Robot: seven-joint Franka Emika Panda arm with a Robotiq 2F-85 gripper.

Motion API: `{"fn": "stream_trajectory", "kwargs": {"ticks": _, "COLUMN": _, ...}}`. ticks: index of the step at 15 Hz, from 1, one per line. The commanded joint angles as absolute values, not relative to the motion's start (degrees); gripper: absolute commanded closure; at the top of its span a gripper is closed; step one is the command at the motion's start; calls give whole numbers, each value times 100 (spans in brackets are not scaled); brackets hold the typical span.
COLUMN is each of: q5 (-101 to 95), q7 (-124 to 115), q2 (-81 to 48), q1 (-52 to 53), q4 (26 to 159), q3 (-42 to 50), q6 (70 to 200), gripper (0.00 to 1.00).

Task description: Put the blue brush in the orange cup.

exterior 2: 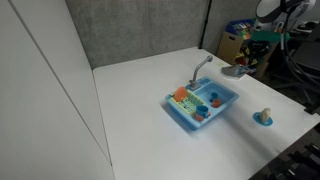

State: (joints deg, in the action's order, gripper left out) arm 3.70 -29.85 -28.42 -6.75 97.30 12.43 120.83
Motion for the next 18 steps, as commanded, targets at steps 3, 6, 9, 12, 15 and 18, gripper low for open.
{"fn": "stream_trajectory", "kwargs": {"ticks": 3, "q5": -90, "q7": -2537, "q2": -2136, "q1": -602, "q4": 10162, "q3": 1222, "q6": 11536, "gripper": 96}}
{"fn": "stream_trajectory", "kwargs": {"ticks": 6, "q5": -243, "q7": -2334, "q2": -1921, "q1": -536, "q4": 10344, "q3": 1155, "q6": 11359, "gripper": 97}}
{"fn": "stream_trajectory", "kwargs": {"ticks": 9, "q5": -352, "q7": -2210, "q2": -1748, "q1": -442, "q4": 10588, "q3": 1067, "q6": 11329, "gripper": 97}}
{"fn": "stream_trajectory", "kwargs": {"ticks": 12, "q5": -553, "q7": -2309, "q2": -1636, "q1": -294, "q4": 10845, "q3": 1002, "q6": 11474, "gripper": 97}}
{"fn": "stream_trajectory", "kwargs": {"ticks": 15, "q5": -799, "q7": -2393, "q2": -1565, "q1": -147, "q4": 11088, "q3": 938, "q6": 11670, "gripper": 97}}
{"fn": "stream_trajectory", "kwargs": {"ticks": 18, "q5": -947, "q7": -2450, "q2": -1487, "q1": -36, "q4": 11385, "q3": 868, "q6": 12040, "gripper": 97}}
